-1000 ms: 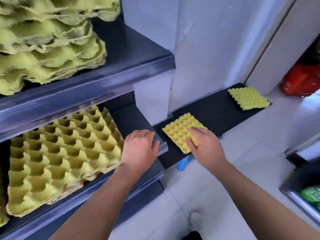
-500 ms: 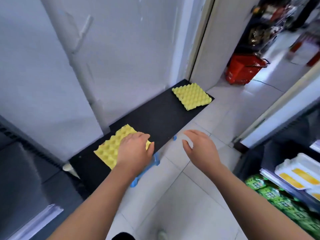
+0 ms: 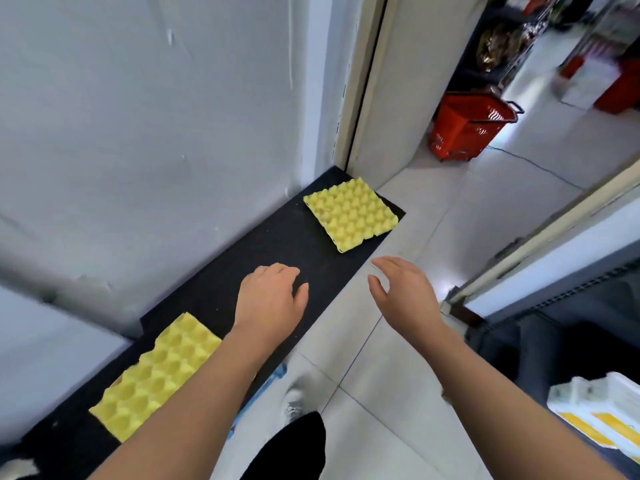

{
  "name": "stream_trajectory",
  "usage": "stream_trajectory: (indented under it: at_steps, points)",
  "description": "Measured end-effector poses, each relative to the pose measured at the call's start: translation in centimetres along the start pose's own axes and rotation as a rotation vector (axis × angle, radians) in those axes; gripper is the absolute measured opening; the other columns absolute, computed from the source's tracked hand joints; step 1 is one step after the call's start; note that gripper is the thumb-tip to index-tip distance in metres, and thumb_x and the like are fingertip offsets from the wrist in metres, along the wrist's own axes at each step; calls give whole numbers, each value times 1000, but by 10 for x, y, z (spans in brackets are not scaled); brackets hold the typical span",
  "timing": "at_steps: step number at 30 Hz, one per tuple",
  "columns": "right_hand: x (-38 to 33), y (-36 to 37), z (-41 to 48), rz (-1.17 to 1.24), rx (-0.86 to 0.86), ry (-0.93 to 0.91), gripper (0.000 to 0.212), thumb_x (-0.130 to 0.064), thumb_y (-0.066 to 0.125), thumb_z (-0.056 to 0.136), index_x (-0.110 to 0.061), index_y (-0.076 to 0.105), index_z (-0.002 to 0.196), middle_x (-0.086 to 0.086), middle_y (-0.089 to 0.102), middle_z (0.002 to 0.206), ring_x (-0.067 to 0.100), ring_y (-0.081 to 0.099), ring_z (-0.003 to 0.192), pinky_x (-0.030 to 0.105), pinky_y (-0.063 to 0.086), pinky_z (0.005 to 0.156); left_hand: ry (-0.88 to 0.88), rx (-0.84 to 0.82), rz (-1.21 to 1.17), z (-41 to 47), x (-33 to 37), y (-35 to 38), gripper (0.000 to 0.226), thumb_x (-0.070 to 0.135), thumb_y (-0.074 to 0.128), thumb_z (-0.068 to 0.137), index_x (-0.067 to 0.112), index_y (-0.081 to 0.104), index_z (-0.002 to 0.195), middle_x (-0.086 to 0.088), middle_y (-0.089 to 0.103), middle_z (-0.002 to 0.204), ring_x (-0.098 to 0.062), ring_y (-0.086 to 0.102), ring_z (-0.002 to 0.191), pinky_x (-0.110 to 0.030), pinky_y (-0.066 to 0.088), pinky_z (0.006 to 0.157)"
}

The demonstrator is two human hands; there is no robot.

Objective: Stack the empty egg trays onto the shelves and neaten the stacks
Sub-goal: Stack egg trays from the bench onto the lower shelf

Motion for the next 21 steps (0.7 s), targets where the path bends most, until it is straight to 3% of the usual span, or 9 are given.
stream_trajectory:
  at_steps: [5, 10, 14, 21]
  points:
    - [40, 11, 82, 26, -25, 48, 31, -19, 60, 89, -8, 66, 117, 8, 67, 116, 27, 61, 107, 37, 47, 94, 5, -88, 7, 98, 18, 29, 35, 41, 46, 95, 20, 63, 118, 3, 64, 118, -20, 59, 106, -34, 48, 89]
    - [84, 29, 153, 32, -19, 43, 19, -12, 65, 84, -4, 70, 101, 11, 70, 93, 32, 65, 87, 37, 51, 78, -19, -142, 11, 175, 30, 68, 34, 39, 47, 95, 17, 64, 112, 0, 65, 113, -23, 59, 101, -37, 47, 84]
    - [141, 65, 214, 44, -87, 44, 26, -15, 63, 88, -6, 67, 112, 10, 69, 109, 30, 63, 100, 36, 47, 88, -86, -172, -24, 235, 39, 118, 33, 38, 48, 94, 15, 64, 113, -1, 65, 112, -24, 59, 100, -36, 45, 82]
    - [246, 150, 311, 54, -248, -12, 32, -20, 61, 90, -7, 64, 119, 9, 66, 117, 29, 60, 107, 37, 47, 92, -323, -227, -103, 318, 49, 224, 35, 35, 48, 95, 15, 59, 122, -1, 62, 115, -24, 55, 104, -34, 42, 84]
Point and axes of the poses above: each hand's wrist, its own z-axis towards the middle knuckle, its own y-axis out of the palm, x = y × z, the point moved 9 cm from there along z, towards the middle knuckle
